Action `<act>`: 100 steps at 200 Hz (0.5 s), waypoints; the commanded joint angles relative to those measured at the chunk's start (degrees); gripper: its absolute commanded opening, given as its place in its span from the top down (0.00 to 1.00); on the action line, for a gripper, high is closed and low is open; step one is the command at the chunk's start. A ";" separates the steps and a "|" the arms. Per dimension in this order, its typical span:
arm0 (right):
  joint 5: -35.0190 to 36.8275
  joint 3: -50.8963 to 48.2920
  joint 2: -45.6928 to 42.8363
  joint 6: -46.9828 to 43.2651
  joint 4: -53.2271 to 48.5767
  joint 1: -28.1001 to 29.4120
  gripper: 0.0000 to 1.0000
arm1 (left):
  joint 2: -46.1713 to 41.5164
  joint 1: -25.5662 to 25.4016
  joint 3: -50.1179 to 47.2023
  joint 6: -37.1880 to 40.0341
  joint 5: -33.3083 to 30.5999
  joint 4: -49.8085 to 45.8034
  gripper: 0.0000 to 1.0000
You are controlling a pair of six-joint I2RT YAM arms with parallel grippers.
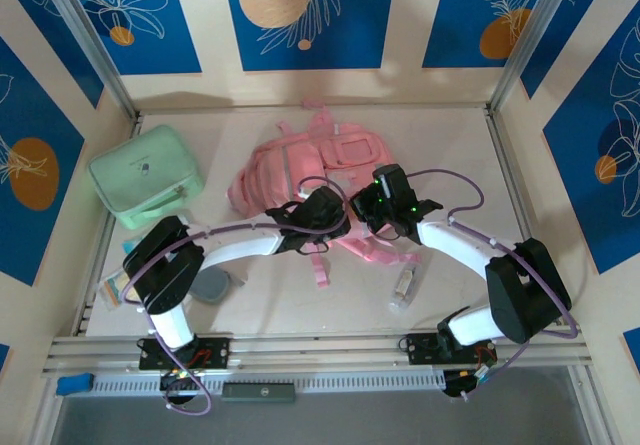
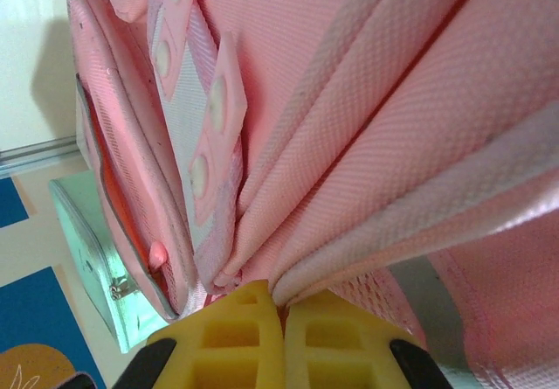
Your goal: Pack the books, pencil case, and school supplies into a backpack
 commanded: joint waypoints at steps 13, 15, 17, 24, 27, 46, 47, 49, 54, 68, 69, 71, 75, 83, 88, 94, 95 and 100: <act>-3.13 0.10 -1.39 1.25 4.64 1.42 1.00 | 2.37 0.08 2.53 1.38 -5.31 0.10 0.60; -3.18 0.02 -1.40 1.26 4.74 1.42 1.00 | 2.53 0.01 2.77 1.54 -5.61 -0.11 0.60; -3.30 -0.02 -1.34 1.37 4.85 1.48 1.00 | 2.70 0.06 3.00 1.71 -5.95 -0.51 0.60; -3.46 -0.04 -1.23 1.69 4.97 1.55 1.00 | 3.29 0.12 3.95 2.05 -7.06 -1.92 0.60; -3.45 -0.11 -1.23 1.81 4.98 1.61 1.00 | 3.57 0.18 4.42 2.28 -7.36 -2.49 0.60; -3.71 -0.33 -1.10 2.61 5.63 1.85 1.00 | 4.87 0.78 6.29 3.08 -7.49 -3.98 0.63; -3.76 -0.36 -1.08 2.64 5.70 1.86 1.00 | 4.88 0.78 6.30 3.14 -7.51 -3.93 0.64; -3.80 -0.38 -1.06 2.66 5.82 1.94 1.00 | 4.93 0.78 6.30 3.19 -7.59 -3.88 0.64; -3.90 -0.43 -1.12 2.76 5.95 1.97 1.00 | 5.06 0.78 6.38 3.34 -7.93 -3.57 0.66; -4.07 -0.56 -1.18 2.91 6.04 1.94 1.00 | 5.29 0.85 6.74 3.88 -8.46 -3.41 0.71; -4.03 -0.56 -1.16 2.87 6.04 1.94 1.00 | 5.31 0.86 6.74 3.94 -8.52 -3.46 0.71; -4.04 -0.56 -1.15 2.81 6.06 1.94 1.00 | 5.33 0.87 6.90 4.09 -8.56 -3.55 0.71; -4.05 -0.54 -1.22 2.76 5.99 1.95 1.00 | 5.42 0.83 7.06 4.28 -8.64 -3.83 0.72; -4.05 -0.56 -1.30 2.68 5.67 1.99 1.00 | 5.59 0.98 7.60 4.33 -8.96 -4.63 0.74; -4.03 -0.64 -1.41 2.72 5.66 1.86 1.00 | 5.55 1.06 7.85 4.47 -9.09 -5.00 0.76; -3.99 -0.73 -1.47 2.67 5.70 1.86 1.00 | 5.45 1.12 7.89 4.74 -9.25 -5.20 0.78; -3.99 -0.73 -1.49 2.67 5.69 1.86 1.00 | 5.43 1.13 7.93 4.80 -9.27 -5.28 0.78; -3.89 -0.80 -1.62 2.47 5.67 1.86 1.00 | 5.27 1.13 7.90 4.95 -9.49 -5.37 0.79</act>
